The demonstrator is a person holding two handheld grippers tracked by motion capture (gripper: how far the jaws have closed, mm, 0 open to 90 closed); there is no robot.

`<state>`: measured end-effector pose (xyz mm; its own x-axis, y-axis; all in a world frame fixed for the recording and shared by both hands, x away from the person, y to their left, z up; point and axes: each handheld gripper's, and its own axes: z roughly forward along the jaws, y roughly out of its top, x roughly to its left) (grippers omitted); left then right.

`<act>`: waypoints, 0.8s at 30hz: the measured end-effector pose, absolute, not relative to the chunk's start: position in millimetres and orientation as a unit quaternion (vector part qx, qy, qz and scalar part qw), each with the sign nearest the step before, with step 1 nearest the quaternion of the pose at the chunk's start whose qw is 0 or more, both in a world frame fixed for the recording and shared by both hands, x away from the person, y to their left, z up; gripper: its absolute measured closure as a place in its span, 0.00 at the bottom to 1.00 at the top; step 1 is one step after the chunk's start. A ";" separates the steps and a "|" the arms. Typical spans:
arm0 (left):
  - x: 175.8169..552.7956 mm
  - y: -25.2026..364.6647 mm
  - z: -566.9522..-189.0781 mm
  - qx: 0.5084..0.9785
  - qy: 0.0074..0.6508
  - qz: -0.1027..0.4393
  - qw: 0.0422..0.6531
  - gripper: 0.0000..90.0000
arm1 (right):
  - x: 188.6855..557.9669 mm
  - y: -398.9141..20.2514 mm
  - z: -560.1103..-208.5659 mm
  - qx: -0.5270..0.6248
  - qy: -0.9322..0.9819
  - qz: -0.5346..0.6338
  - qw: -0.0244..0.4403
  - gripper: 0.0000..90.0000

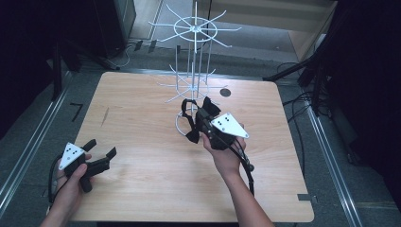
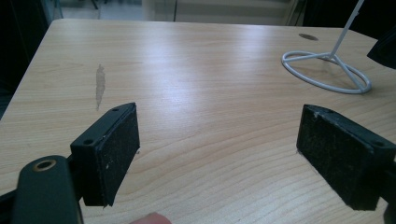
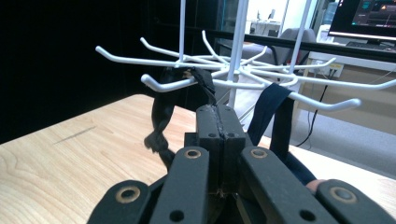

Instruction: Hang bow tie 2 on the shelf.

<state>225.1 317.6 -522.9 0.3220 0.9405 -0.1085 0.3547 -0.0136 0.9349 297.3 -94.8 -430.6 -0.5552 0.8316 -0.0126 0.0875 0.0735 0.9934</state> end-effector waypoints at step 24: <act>223.4 318.6 -522.9 0.642 0.502 0.303 0.493 0.16 | 296.1 -91.7 -441.9 0.354 0.677 0.574 0.293 1.00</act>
<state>223.4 318.6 -522.9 0.3111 0.9445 -0.1055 0.3461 -0.0092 0.9381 296.1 -91.7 -441.9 -0.5771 0.8166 0.0090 0.1429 0.0901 0.9856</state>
